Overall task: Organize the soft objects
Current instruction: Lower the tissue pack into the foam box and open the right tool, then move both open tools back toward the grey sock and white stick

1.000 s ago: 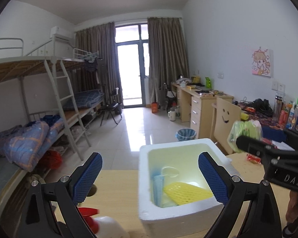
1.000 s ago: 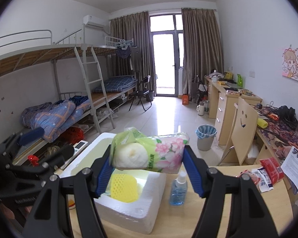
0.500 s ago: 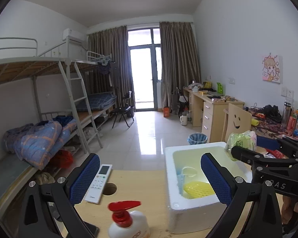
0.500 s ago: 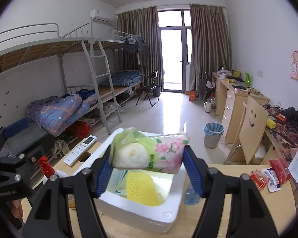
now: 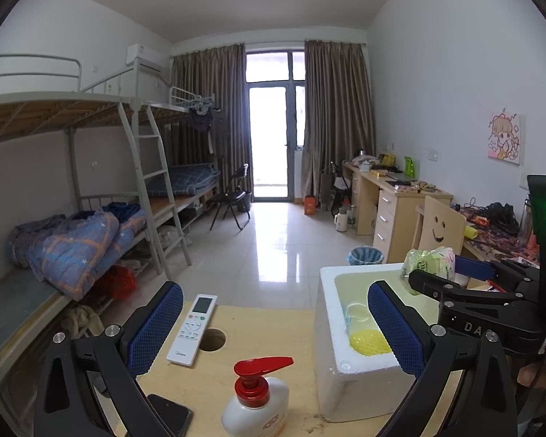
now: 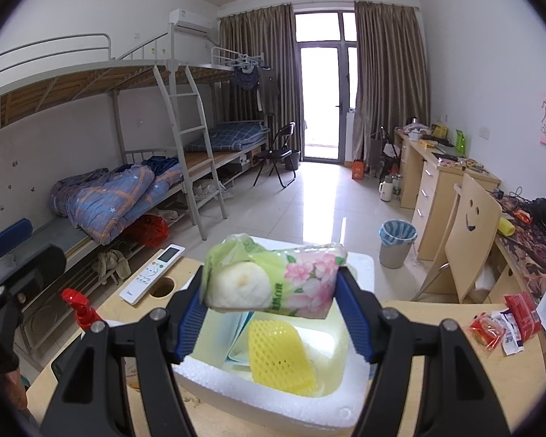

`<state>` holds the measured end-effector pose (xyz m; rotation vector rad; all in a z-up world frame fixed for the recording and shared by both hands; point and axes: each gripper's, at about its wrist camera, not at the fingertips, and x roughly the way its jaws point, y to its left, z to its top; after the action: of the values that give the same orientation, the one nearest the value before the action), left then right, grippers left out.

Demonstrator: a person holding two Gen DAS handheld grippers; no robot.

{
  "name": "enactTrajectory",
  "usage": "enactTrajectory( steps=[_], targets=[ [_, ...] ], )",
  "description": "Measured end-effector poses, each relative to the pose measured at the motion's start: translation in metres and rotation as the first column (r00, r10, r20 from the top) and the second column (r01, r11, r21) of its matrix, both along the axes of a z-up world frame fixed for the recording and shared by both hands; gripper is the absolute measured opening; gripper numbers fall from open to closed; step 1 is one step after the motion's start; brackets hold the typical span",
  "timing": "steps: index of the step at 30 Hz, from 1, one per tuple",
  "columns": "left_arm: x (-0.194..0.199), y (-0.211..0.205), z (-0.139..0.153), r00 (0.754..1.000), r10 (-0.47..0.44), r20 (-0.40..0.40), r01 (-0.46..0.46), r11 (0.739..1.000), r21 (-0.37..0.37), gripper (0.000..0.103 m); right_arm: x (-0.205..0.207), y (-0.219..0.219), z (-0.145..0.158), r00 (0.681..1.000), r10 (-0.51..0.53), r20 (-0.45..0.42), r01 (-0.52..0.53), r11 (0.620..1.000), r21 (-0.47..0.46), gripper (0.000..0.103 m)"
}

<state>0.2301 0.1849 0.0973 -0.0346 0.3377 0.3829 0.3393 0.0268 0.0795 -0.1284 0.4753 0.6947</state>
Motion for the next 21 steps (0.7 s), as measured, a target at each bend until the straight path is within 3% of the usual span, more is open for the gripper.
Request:
enactTrajectory(
  steps=[8,9,11,13,21],
  targets=[
    [-0.001,-0.001,-0.001,1.000,-0.006,-0.003,0.006,1.000,0.009,0.102,0.005,0.009,-0.006,1.000,-0.003,-0.024,0.002,1.000,-0.020,0.076],
    [-0.001,-0.002,-0.001,1.000,-0.004,-0.004,0.004,1.000,0.011,0.102,0.006,0.009,-0.006,1.000,-0.007,-0.023,0.007,1.000,-0.023,0.078],
    [-0.002,-0.003,0.000,1.000,-0.005,-0.003,0.005,1.000,0.016,0.102,0.008,0.011,-0.008,1.000,-0.014,-0.024,0.013,0.999,-0.041,0.093],
    [-0.002,-0.003,0.000,1.000,-0.005,-0.002,0.005,1.000,0.016,0.102,0.008,0.012,-0.010,1.000,-0.009,-0.030,0.008,0.999,-0.039,0.097],
    [-0.002,-0.004,0.001,1.000,-0.004,0.000,0.004,1.000,0.017,0.102,0.001,0.008,-0.006,1.000,-0.010,-0.018,0.009,0.999,-0.036,0.098]
  ],
)
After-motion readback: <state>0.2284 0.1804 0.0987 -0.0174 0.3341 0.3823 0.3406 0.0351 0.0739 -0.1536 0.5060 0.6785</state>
